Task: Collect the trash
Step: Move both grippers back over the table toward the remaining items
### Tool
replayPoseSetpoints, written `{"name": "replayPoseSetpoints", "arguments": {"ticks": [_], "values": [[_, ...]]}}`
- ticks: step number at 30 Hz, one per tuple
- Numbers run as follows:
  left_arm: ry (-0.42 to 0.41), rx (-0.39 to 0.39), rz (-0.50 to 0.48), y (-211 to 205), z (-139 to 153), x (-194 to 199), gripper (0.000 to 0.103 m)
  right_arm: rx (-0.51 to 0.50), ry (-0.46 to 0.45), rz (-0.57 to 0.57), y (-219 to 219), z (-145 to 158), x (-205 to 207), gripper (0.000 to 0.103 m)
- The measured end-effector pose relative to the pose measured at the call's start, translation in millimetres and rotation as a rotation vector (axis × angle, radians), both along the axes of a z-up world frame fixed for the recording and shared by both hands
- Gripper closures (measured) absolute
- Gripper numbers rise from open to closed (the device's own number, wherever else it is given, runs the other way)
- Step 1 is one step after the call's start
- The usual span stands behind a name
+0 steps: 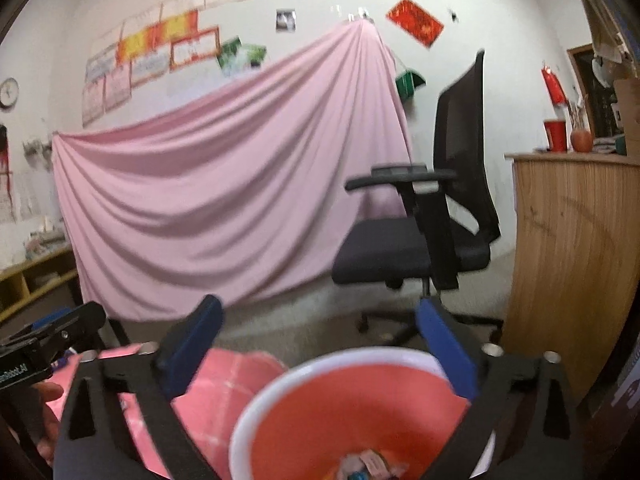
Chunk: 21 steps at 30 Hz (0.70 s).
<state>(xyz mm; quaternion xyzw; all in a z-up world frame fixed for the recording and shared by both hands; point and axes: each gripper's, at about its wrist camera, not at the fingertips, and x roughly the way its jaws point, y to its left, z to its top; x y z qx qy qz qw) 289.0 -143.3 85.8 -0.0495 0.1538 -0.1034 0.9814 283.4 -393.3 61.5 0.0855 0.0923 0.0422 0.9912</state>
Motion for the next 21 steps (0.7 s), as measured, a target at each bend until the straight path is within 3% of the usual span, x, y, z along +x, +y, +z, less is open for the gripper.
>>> {"name": "replayPoseSetpoints", "arguments": {"ticks": [14, 21], "values": [[-0.113, 0.003, 0.198, 91, -3, -31, 0.001, -0.004, -0.223, 0.122, 78, 12, -10, 0.000], [-0.148, 0.009, 0.282, 139, -12, -45, 0.001, -0.044, -0.279, 0.157, 121, 9, -10, 0.000]]}}
